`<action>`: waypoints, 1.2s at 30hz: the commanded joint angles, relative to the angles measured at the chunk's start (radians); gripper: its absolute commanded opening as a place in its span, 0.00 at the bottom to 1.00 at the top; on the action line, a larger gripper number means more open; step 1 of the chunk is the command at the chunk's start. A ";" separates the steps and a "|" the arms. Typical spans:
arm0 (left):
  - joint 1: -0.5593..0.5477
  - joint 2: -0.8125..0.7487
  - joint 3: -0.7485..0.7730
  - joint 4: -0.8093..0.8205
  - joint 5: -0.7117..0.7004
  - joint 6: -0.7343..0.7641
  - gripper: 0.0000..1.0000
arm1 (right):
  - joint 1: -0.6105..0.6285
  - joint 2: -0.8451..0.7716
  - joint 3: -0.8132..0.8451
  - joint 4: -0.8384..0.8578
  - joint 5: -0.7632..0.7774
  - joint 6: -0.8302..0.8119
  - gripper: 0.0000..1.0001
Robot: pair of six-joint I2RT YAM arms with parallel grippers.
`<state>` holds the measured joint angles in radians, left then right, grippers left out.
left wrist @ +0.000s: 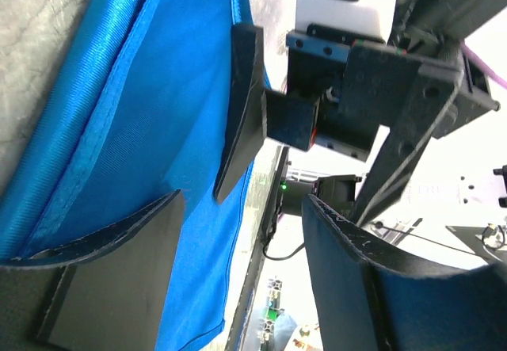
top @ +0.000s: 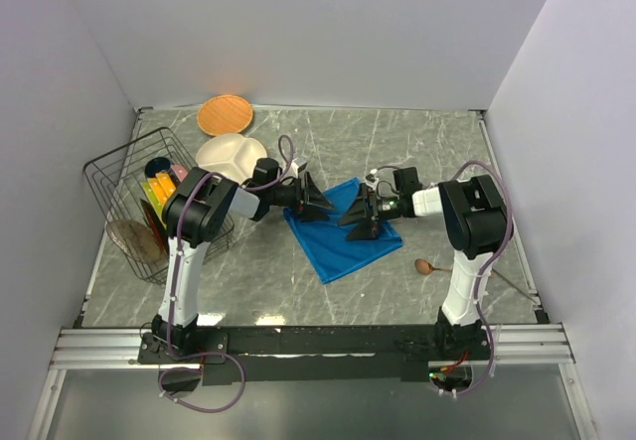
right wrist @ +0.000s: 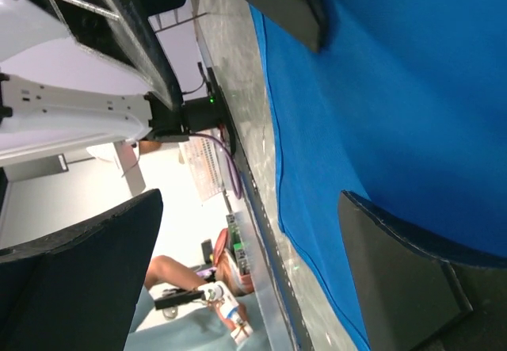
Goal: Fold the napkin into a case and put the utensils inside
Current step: Smooth out the top corner of the square-folded napkin at the center of the board.
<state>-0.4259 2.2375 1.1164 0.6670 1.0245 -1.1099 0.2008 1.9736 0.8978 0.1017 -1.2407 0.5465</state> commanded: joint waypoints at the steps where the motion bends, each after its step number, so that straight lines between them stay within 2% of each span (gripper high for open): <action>1: 0.021 0.040 -0.033 -0.093 -0.030 0.091 0.68 | -0.052 0.001 0.029 -0.279 0.017 -0.233 1.00; 7: 0.033 0.051 -0.027 -0.118 -0.029 0.114 0.68 | -0.142 0.019 0.075 -0.644 0.023 -0.514 1.00; 8: 0.033 0.051 -0.027 -0.124 -0.030 0.122 0.68 | -0.156 0.024 0.079 -0.681 0.026 -0.592 1.00; 11: 0.035 0.053 -0.024 -0.133 -0.032 0.128 0.68 | -0.196 0.039 0.087 -0.787 0.029 -0.686 1.00; 14: 0.035 0.054 -0.024 -0.127 -0.035 0.125 0.67 | -0.221 0.041 0.095 -0.821 0.014 -0.706 1.00; 20: 0.033 -0.019 -0.041 -0.051 -0.011 0.108 0.66 | -0.133 -0.018 0.197 -0.875 -0.063 -0.694 0.96; 22: 0.030 -0.088 -0.035 -0.069 -0.003 0.137 0.66 | -0.123 -0.062 0.262 -0.885 -0.046 -0.675 0.89; 25: 0.030 -0.185 0.023 -0.255 -0.010 0.296 0.65 | -0.132 -0.105 0.343 -0.911 0.010 -0.657 0.71; 26: 0.032 -0.205 0.069 -0.312 -0.018 0.412 0.64 | -0.138 -0.113 0.361 -0.915 0.062 -0.652 0.67; 27: 0.032 -0.220 0.094 -0.442 -0.029 0.473 0.64 | -0.141 -0.128 0.387 -0.915 0.085 -0.649 0.57; 29: 0.032 -0.257 0.163 -0.544 -0.058 0.618 0.58 | -0.147 -0.143 0.398 -0.858 0.179 -0.587 0.46; 30: 0.030 -0.262 0.177 -0.604 -0.084 0.652 0.57 | -0.147 -0.156 0.408 -0.838 0.213 -0.576 0.38; 33: 0.030 -0.269 0.214 -0.664 -0.130 0.740 0.54 | -0.127 -0.139 0.446 -0.771 0.360 -0.548 0.30; 36: 0.030 -0.257 0.220 -0.655 -0.139 0.733 0.53 | -0.103 -0.086 0.512 -0.761 0.470 -0.511 0.31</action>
<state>-0.3962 1.9957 1.3186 0.1120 0.9321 -0.5041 0.0673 1.8481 1.3193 -0.7113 -0.9806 -0.0235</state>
